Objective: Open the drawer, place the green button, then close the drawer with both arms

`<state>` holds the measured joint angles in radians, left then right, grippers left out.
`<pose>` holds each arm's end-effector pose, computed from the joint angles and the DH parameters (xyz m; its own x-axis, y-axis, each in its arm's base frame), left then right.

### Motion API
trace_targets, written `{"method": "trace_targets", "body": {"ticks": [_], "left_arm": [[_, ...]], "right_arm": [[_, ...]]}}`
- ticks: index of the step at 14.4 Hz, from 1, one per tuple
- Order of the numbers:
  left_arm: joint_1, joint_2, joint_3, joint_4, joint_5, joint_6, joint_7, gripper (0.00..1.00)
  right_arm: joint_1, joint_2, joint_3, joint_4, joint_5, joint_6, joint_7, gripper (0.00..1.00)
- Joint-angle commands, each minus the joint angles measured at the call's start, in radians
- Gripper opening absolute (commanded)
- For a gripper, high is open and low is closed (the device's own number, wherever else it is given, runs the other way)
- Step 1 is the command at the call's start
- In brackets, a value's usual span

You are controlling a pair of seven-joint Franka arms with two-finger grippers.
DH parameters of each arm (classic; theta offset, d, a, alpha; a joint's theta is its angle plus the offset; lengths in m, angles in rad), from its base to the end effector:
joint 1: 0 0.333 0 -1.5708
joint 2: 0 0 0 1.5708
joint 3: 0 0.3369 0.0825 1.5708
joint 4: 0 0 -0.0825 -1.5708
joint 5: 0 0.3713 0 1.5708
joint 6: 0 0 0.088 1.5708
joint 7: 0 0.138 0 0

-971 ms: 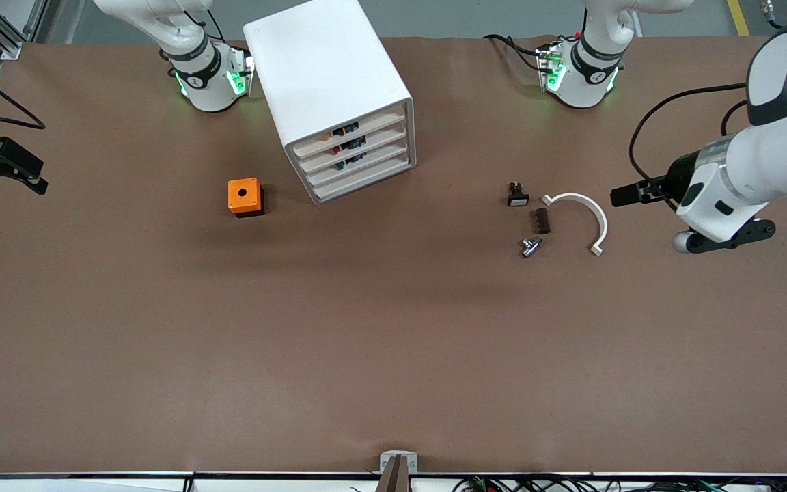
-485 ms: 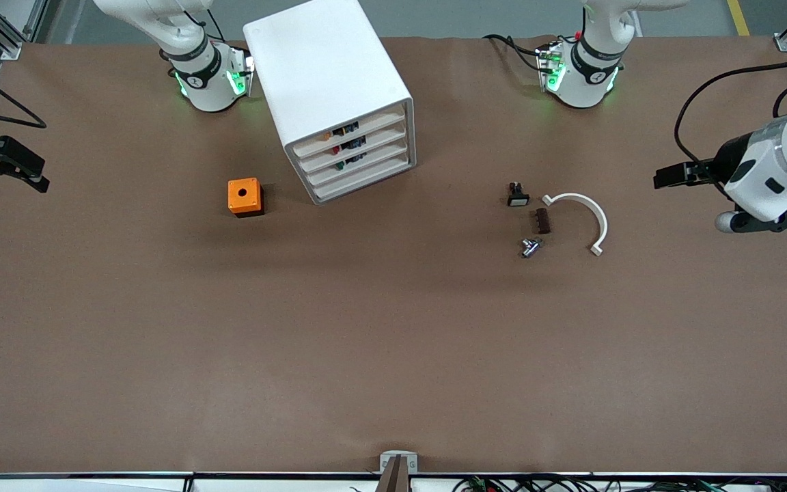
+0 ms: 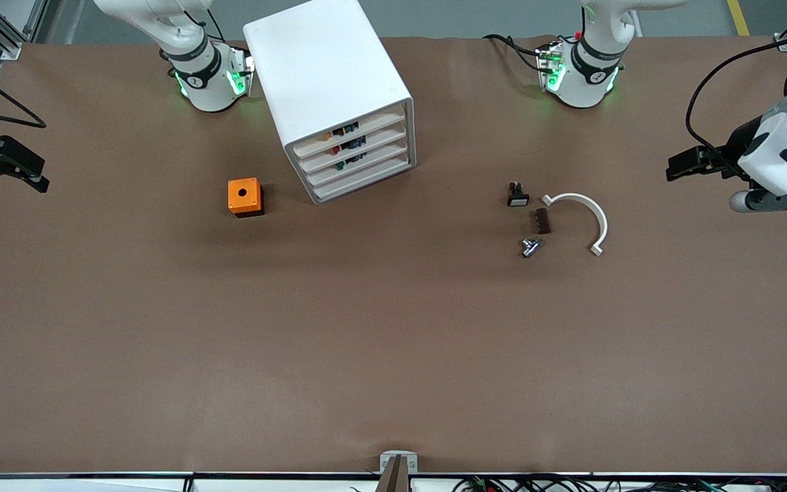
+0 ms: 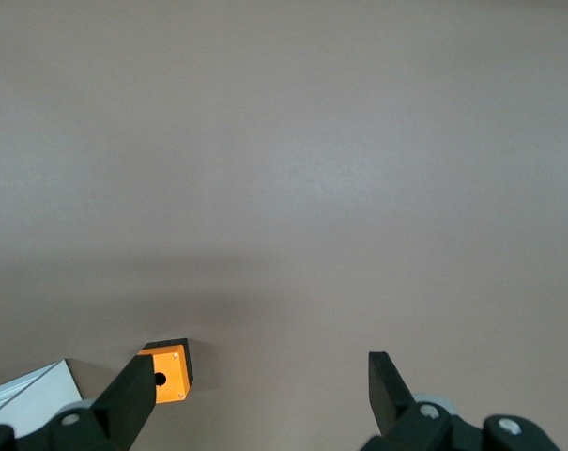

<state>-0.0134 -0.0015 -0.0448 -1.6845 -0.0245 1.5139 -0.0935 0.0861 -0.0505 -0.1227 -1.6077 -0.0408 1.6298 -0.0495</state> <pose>0.5226 -0.0340 0.5596 0.9849 0.0347 -0.1698 0.0367 -0.9993 0.0085 0.5328 -0.0267 0.6298 0.9974 0.0151 0.0703 0.0124 -0.9992 0.0381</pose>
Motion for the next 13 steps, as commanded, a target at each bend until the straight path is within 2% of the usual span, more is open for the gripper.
{"method": "trace_targets", "body": {"ticks": [1,7,13], "left_arm": [[0.013,-0.034,-0.015,-0.024,0.028,0.046,0.021,1.0],[0.03,-0.052,-0.009,0.045,0.026,-0.007,0.044,1.0],[0.024,-0.052,-0.018,0.063,0.025,-0.021,0.04,1.0]], "right_arm": [[-0.006,0.001,0.003,0.018,0.006,-0.021,-0.013,1.0],[-0.006,0.003,0.005,0.018,0.013,-0.013,-0.003,1.0],[-0.011,0.003,0.0,0.02,0.018,-0.014,-0.015,1.0]]}}
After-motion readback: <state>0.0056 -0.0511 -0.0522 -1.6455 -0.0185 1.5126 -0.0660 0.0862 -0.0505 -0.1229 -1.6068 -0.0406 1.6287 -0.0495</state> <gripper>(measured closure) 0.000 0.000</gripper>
